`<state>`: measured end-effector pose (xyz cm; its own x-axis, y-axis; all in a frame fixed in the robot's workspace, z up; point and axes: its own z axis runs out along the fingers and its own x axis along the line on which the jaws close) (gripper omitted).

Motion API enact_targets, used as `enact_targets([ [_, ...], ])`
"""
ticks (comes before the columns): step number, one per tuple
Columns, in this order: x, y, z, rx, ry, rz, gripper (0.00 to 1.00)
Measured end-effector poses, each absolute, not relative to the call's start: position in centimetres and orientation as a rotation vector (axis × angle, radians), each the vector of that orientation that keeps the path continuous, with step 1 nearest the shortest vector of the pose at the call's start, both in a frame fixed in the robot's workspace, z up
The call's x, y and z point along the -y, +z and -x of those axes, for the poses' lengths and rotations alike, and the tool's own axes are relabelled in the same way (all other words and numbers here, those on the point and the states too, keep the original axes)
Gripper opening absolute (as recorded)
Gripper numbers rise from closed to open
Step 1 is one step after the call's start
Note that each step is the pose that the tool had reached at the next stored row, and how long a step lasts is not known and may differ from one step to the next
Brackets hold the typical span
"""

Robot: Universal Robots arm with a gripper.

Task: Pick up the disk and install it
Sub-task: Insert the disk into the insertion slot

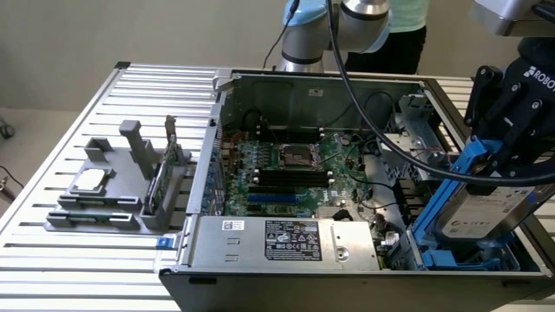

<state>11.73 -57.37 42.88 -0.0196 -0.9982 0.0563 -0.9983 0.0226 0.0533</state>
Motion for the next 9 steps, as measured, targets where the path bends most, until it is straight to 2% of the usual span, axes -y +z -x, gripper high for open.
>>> enact_targets([
  [9,57.36,42.39,-11.73,2.189,0.003,-2.143,0.33],
])
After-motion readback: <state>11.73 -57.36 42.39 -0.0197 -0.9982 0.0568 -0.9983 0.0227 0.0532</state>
